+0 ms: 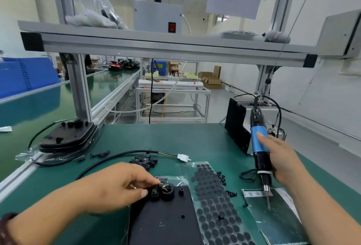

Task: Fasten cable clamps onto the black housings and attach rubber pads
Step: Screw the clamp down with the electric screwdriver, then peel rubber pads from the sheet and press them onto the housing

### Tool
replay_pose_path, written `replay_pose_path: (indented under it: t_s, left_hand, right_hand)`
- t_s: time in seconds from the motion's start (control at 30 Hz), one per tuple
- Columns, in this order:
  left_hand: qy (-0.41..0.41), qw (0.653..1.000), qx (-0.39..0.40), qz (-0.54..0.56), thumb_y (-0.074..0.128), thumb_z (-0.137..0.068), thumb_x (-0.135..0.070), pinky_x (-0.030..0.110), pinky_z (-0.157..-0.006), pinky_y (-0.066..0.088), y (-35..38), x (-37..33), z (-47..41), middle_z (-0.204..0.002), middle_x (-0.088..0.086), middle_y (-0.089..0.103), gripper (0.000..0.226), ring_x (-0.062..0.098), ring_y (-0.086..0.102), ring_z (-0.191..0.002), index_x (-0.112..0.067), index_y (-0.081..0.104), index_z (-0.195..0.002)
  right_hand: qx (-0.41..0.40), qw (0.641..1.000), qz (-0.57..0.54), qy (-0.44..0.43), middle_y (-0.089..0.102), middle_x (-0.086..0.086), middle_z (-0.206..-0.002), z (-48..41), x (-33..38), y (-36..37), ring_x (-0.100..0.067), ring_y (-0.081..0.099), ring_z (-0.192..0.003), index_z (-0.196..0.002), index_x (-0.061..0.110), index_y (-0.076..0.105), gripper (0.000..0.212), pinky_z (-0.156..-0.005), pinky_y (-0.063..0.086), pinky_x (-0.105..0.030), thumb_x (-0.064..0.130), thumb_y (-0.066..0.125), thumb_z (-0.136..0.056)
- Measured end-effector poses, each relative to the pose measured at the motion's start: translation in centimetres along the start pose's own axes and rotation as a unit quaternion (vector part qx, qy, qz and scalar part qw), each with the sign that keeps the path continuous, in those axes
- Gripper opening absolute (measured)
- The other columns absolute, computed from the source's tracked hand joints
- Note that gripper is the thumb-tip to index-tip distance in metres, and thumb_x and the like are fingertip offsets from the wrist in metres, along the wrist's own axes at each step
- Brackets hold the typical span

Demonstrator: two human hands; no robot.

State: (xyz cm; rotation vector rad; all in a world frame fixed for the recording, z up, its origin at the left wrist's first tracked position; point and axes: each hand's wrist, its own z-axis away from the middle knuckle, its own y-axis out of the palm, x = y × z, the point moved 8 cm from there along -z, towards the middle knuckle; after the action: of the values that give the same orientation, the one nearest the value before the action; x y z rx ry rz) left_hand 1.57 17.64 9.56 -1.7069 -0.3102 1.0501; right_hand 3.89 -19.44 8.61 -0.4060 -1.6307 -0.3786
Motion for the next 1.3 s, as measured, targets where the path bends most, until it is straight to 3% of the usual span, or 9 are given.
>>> replay_pose_path:
  t_s: [0.33,0.7,0.77,0.83,0.93,1.03,1.13,1.2,1.3]
  left_hand:
    - [-0.037,0.993,-0.008,-0.111,0.058,-0.081,-0.024,0.010,-0.074,0.048,-0.2,-1.1,-1.3,-0.088,-0.019,0.066,0.024,-0.007,0.060,-0.078,-0.035,0.066,-0.100]
    - [-0.018,0.986,-0.076,-0.144,0.056,-0.086,-0.026,0.012,-0.083,0.046,0.1,-2.8,-0.2,-0.097,-0.023,0.065,0.025,-0.006,0.059,-0.091,-0.038,0.066,-0.105]
    - [-0.046,0.997,-0.032,-0.053,0.058,-0.088,-0.026,0.007,-0.086,0.045,0.0,-1.4,0.4,-0.098,-0.031,0.065,0.028,-0.014,0.058,-0.093,-0.045,0.065,-0.107]
    - [-0.075,0.995,-0.037,0.060,0.060,-0.090,-0.023,0.004,-0.086,0.044,-1.6,0.8,1.1,-0.100,-0.035,0.065,0.034,-0.017,0.058,-0.097,-0.051,0.059,-0.109]
    - [-0.162,0.970,-0.180,0.019,0.062,-0.090,-0.021,0.002,-0.073,0.042,-5.8,5.6,0.6,-0.089,-0.022,0.071,0.023,-0.010,0.063,-0.083,-0.040,0.068,-0.102]
    - [-0.261,0.938,-0.216,-0.075,0.057,-0.091,-0.017,0.017,-0.089,0.043,-6.4,9.0,-1.8,-0.107,-0.007,0.071,0.022,0.008,0.063,-0.097,-0.025,0.071,-0.107]
    - [-0.274,0.938,-0.186,-0.105,0.051,-0.092,-0.013,0.020,-0.095,0.043,-4.8,9.6,-4.5,-0.116,-0.006,0.068,0.029,0.013,0.061,-0.107,-0.025,0.070,-0.109]
    - [-0.249,0.950,-0.161,-0.103,0.052,-0.091,-0.016,0.017,-0.086,0.043,-3.8,8.4,-6.3,-0.112,-0.007,0.068,0.027,0.012,0.061,-0.101,-0.030,0.071,-0.104]
    - [-0.198,0.972,-0.112,-0.063,0.058,-0.090,-0.021,0.015,-0.078,0.038,-2.0,5.4,-8.9,-0.104,-0.011,0.068,0.020,0.007,0.057,-0.088,-0.033,0.071,-0.100]
  right_hand:
    - [-0.011,0.999,0.023,-0.033,0.066,-0.006,-0.079,-0.1,0.3,0.1,-0.022,0.058,-0.068,-0.086,0.024,0.070,0.008,-0.067,0.049,-0.037,0.030,0.067,-0.089]
    - [-0.041,0.992,0.087,-0.076,0.066,-0.004,-0.082,0.2,0.9,0.1,-0.024,0.058,-0.072,-0.081,0.029,0.067,0.019,-0.068,0.047,-0.035,0.044,0.061,-0.090]
    - [-0.055,0.990,0.102,-0.083,0.066,-0.001,-0.090,0.3,1.0,-0.1,-0.023,0.059,-0.079,-0.095,0.029,0.068,0.022,-0.076,0.046,-0.038,0.048,0.059,-0.090]
    - [-0.078,0.987,0.111,-0.085,0.062,0.006,-0.108,0.3,1.0,-0.4,-0.019,0.058,-0.093,-0.125,0.031,0.059,0.039,-0.083,0.043,-0.036,0.049,0.058,-0.090]
    - [-0.119,0.977,0.146,-0.096,0.050,0.005,-0.114,0.7,1.4,-1.2,-0.022,0.052,-0.106,-0.146,0.025,0.040,0.064,-0.089,0.037,-0.035,0.052,0.057,-0.090]
    - [-0.141,0.967,0.191,-0.092,0.055,-0.003,-0.128,0.8,1.5,-1.9,-0.029,0.052,-0.119,-0.146,0.021,0.040,0.070,-0.097,0.040,-0.043,0.060,0.052,-0.089]
    - [-0.164,0.941,0.279,-0.101,0.061,-0.006,-0.117,0.7,1.9,-2.3,-0.031,0.055,-0.108,-0.133,0.017,0.053,0.072,-0.088,0.042,-0.043,0.070,0.041,-0.086]
    - [-0.188,0.913,0.333,-0.141,0.066,-0.008,-0.098,0.9,3.0,-2.5,-0.032,0.058,-0.089,-0.108,0.013,0.062,0.060,-0.072,0.044,-0.038,0.064,0.037,-0.088]
    - [-0.203,0.892,0.361,-0.180,0.060,-0.007,-0.070,1.2,4.1,-2.5,-0.020,0.051,-0.064,-0.076,0.018,0.054,0.039,-0.052,0.032,-0.030,0.051,0.042,-0.095]
